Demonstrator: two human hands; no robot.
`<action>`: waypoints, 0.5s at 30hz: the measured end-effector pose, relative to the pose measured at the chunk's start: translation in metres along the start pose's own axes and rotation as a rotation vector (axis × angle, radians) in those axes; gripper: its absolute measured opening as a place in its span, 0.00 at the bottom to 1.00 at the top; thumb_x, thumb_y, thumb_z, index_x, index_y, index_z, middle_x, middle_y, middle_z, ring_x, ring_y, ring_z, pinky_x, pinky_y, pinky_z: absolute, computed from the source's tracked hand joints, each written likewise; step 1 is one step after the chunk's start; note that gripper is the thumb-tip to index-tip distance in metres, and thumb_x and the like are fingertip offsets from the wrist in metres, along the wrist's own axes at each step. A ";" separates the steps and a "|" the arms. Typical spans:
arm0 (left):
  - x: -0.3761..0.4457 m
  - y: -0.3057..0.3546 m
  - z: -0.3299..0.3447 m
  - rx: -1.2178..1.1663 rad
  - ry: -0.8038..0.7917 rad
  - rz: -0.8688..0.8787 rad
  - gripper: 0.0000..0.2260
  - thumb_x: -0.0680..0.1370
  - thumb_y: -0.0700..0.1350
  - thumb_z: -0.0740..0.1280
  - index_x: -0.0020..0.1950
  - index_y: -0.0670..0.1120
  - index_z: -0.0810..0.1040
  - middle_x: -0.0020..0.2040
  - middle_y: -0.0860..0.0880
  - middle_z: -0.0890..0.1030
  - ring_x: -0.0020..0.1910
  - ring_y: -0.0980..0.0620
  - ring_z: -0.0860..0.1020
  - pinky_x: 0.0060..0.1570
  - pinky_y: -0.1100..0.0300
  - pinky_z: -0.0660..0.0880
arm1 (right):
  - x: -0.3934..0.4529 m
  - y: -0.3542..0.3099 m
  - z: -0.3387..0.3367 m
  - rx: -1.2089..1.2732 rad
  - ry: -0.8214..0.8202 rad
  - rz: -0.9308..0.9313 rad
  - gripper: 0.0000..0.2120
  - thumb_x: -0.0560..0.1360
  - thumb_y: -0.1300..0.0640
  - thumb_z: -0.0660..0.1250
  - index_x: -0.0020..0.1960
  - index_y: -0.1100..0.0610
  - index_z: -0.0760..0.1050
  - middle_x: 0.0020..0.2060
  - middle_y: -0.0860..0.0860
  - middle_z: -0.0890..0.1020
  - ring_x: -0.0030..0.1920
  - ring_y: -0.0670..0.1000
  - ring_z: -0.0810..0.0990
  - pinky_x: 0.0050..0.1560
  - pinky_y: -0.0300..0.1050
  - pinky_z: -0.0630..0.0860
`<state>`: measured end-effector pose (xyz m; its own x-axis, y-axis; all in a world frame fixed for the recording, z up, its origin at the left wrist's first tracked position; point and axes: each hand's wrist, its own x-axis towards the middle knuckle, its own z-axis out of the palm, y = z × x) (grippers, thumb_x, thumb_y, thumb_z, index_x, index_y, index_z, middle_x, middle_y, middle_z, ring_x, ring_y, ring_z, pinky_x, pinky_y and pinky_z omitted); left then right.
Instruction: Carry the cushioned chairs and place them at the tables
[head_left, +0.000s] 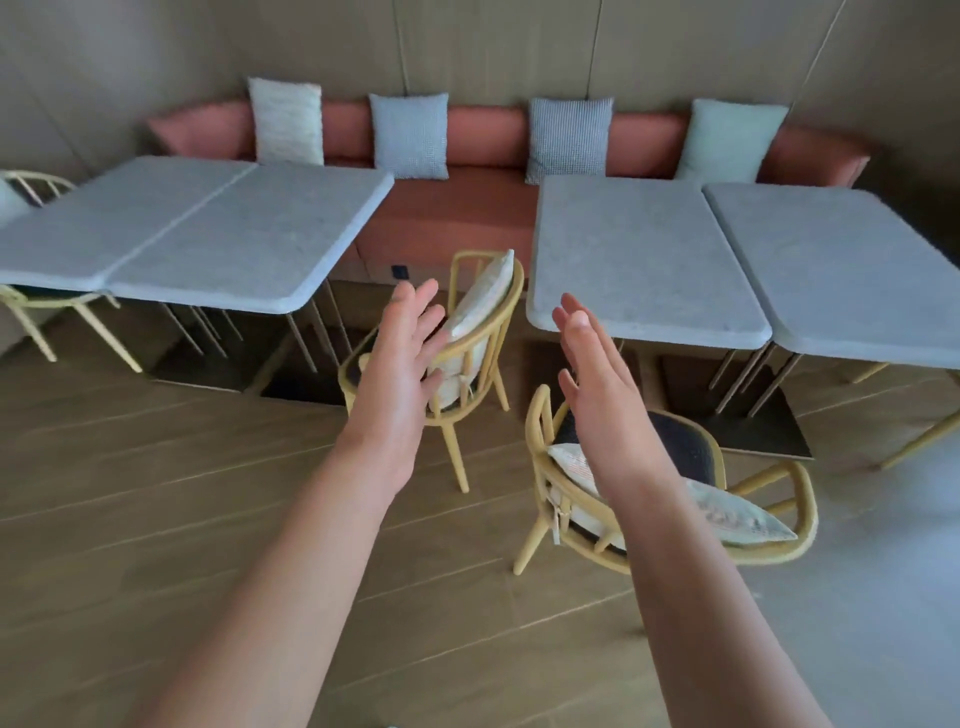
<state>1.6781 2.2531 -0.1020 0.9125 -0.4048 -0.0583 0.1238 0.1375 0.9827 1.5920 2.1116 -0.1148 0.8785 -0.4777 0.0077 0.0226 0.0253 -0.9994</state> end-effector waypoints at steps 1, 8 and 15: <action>-0.006 0.008 -0.010 -0.024 0.022 0.032 0.25 0.82 0.66 0.51 0.77 0.60 0.68 0.76 0.54 0.70 0.71 0.57 0.71 0.76 0.46 0.62 | -0.002 -0.007 0.013 -0.009 -0.019 -0.008 0.31 0.75 0.31 0.55 0.76 0.36 0.63 0.74 0.34 0.67 0.67 0.27 0.65 0.72 0.40 0.60; -0.022 0.035 -0.091 -0.094 0.108 0.133 0.30 0.78 0.67 0.51 0.78 0.59 0.67 0.77 0.54 0.69 0.73 0.56 0.70 0.76 0.45 0.61 | -0.005 -0.022 0.099 -0.029 -0.094 0.011 0.26 0.79 0.31 0.50 0.76 0.33 0.61 0.76 0.35 0.64 0.76 0.39 0.59 0.76 0.52 0.56; -0.005 0.067 -0.194 -0.075 0.145 0.204 0.32 0.77 0.68 0.50 0.79 0.59 0.65 0.78 0.55 0.68 0.75 0.59 0.68 0.77 0.47 0.59 | 0.014 -0.028 0.193 -0.021 -0.116 0.001 0.30 0.76 0.27 0.48 0.76 0.32 0.60 0.76 0.35 0.63 0.74 0.41 0.62 0.74 0.51 0.57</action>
<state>1.7574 2.4394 -0.0695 0.9673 -0.2285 0.1102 -0.0452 0.2721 0.9612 1.6958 2.2731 -0.0800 0.9278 -0.3730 0.0089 0.0124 0.0069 -0.9999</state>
